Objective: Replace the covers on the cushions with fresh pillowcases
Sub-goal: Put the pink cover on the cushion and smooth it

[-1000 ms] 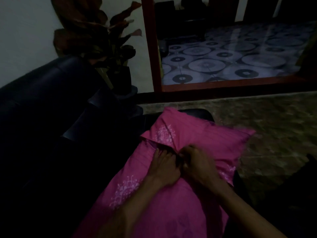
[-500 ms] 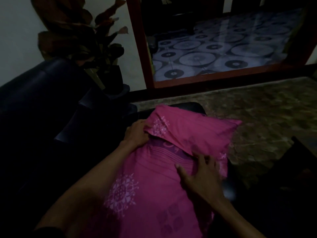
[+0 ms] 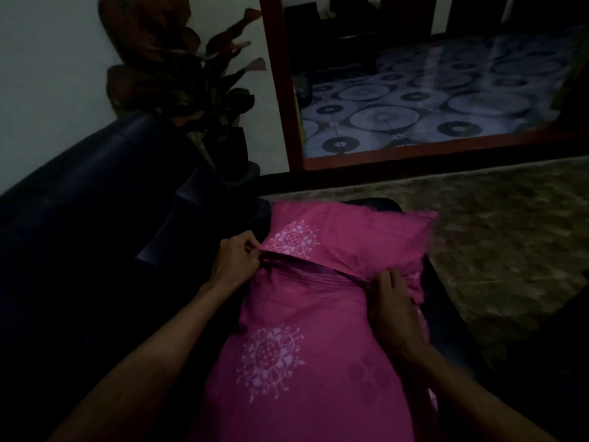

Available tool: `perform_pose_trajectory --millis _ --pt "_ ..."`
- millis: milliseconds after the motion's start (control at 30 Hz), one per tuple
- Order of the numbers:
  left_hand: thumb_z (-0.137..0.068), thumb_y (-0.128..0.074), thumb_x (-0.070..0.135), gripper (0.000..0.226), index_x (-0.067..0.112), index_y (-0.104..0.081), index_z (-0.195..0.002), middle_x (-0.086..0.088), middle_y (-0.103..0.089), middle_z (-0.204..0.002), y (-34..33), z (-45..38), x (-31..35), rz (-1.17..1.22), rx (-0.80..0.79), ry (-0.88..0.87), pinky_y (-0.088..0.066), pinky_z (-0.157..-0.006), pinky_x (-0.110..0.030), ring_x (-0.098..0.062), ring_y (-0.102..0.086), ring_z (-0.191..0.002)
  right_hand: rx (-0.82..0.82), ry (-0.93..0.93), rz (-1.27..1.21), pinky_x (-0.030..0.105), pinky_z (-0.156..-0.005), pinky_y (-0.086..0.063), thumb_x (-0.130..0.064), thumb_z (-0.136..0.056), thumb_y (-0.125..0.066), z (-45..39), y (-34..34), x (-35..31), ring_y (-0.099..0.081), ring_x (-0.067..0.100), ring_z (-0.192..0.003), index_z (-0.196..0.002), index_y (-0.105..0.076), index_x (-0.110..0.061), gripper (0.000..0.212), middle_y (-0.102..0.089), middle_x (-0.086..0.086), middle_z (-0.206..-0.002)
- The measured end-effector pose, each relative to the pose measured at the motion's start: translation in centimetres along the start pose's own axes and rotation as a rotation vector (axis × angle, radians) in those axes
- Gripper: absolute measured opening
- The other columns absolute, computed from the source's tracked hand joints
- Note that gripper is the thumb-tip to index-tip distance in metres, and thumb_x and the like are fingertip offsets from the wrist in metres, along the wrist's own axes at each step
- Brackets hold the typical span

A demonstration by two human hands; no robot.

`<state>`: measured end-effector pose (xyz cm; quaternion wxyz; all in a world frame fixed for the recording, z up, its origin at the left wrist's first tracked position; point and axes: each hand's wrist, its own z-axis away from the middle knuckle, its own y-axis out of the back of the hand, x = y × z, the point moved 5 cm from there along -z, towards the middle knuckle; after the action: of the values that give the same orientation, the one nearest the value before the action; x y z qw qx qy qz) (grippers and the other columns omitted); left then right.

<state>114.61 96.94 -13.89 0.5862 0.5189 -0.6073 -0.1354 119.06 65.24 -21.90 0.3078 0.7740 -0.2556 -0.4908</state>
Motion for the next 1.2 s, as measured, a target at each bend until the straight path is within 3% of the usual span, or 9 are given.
perform_pose_trajectory --millis 200,300,400,533,733,833,967,1100,1200 --pt "-0.086 -0.065 -0.001 0.020 0.019 -0.068 -0.083 0.006 -0.071 -0.073 0.5 1.2 -4.7 0.026 -0.106 -0.044 -0.054 -0.060 -0.023 0.000 -0.066 -0.064 -0.192 -0.002 0.044 0.039 -0.073 -0.043 -0.019 -0.086 -0.068 -4.4 -1.0 -1.6 -0.058 0.033 -0.089 -0.092 -0.058 -0.014 0.012 -0.059 0.011 -0.100" --pt "-0.087 -0.063 -0.006 0.020 0.011 -0.071 -0.089 0.003 -0.071 -0.079 -0.5 1.9 -6.6 0.105 -0.104 -0.025 -0.053 -0.062 -0.014 0.000 -0.066 -0.068 -0.109 -0.035 -0.016 0.030 -0.074 -0.042 -0.020 -0.075 -0.072 -5.7 -0.2 -4.2 -0.058 0.021 -0.085 -0.090 -0.066 -0.021 0.017 -0.059 -0.001 -0.093" --pt "-0.086 -0.064 -0.006 0.019 0.012 -0.070 -0.087 0.007 -0.069 -0.076 -1.9 1.6 -6.8 0.166 -0.100 -0.028 -0.047 -0.061 -0.007 0.003 -0.064 -0.066 -0.083 0.103 -0.038 0.035 -0.081 -0.049 -0.031 -0.073 -0.074 -6.3 -1.9 -8.1 -0.060 0.023 -0.092 -0.107 -0.066 -0.026 0.035 -0.062 0.001 -0.102" --pt "-0.080 -0.064 -0.007 0.019 0.010 -0.071 -0.084 0.008 -0.067 -0.074 -2.4 0.6 -6.5 0.168 -0.085 -0.096 -0.045 -0.061 -0.004 0.005 -0.063 -0.067 -0.113 0.203 0.074 0.041 -0.079 -0.048 -0.026 -0.083 -0.065 -6.2 -5.0 -10.8 -0.056 0.027 -0.091 -0.100 -0.075 -0.025 0.019 -0.063 0.000 -0.096" --pt "-0.068 -0.070 0.007 0.013 0.015 -0.060 -0.068 0.004 -0.061 -0.072 -2.1 0.7 -7.8 0.103 -0.121 -0.085 -0.045 -0.056 -0.019 -0.006 -0.057 -0.061 -0.206 0.207 0.062 0.039 -0.074 -0.047 -0.022 -0.080 -0.064 -3.6 -4.2 -9.4 -0.064 0.025 -0.087 -0.088 -0.066 -0.027 0.009 -0.067 -0.005 -0.090" --pt "-0.067 -0.064 0.015 0.012 0.015 -0.053 -0.063 0.007 -0.058 -0.062 -2.0 1.1 -7.1 0.125 -0.140 -0.136 -0.042 -0.053 -0.020 -0.008 -0.055 -0.057 -0.177 0.128 -0.036 0.037 -0.080 -0.046 -0.050 -0.086 -0.060 -1.6 -3.5 -8.8 -0.058 0.017 -0.092 -0.099 -0.062 -0.031 0.023 -0.063 -0.007 -0.097" --pt "-0.079 -0.064 0.002 0.013 0.013 -0.061 -0.086 0.003 -0.064 -0.083 -2.6 1.9 -7.1 0.133 -0.096 -0.080 -0.047 -0.067 -0.025 -0.007 -0.058 -0.071 -0.138 0.134 -0.009 0.041 -0.087 -0.046 -0.064 -0.084 -0.054 -0.3 -3.9 -8.4 -0.051 0.018 -0.102 -0.114 -0.057 -0.025 0.048 -0.056 -0.005 -0.105" --pt "-0.091 -0.062 0.011 0.047 0.010 -0.052 -0.137 0.000 -0.051 -0.128 -3.7 2.1 -8.3 0.126 -0.138 0.137 -0.045 -0.101 -0.034 -0.016 -0.055 -0.114 -0.144 0.112 -0.108 0.043 -0.095 -0.047 -0.057 -0.084 -0.060 -0.8 -4.1 -8.3 -0.051 0.019 -0.112 -0.135 -0.047 -0.027 0.060 -0.057 -0.004 -0.120" --pt "-0.097 -0.058 0.016 0.026 0.014 -0.067 -0.121 -0.001 -0.065 -0.111 -3.8 2.1 -8.4 0.110 -0.226 0.186 -0.041 -0.086 -0.023 -0.017 -0.060 -0.103 -0.202 0.056 -0.090 0.043 -0.101 -0.043 -0.059 -0.085 -0.058 -1.2 -4.2 -8.5 -0.050 0.020 -0.121 -0.149 -0.031 -0.037 0.073 -0.055 -0.002 -0.133"
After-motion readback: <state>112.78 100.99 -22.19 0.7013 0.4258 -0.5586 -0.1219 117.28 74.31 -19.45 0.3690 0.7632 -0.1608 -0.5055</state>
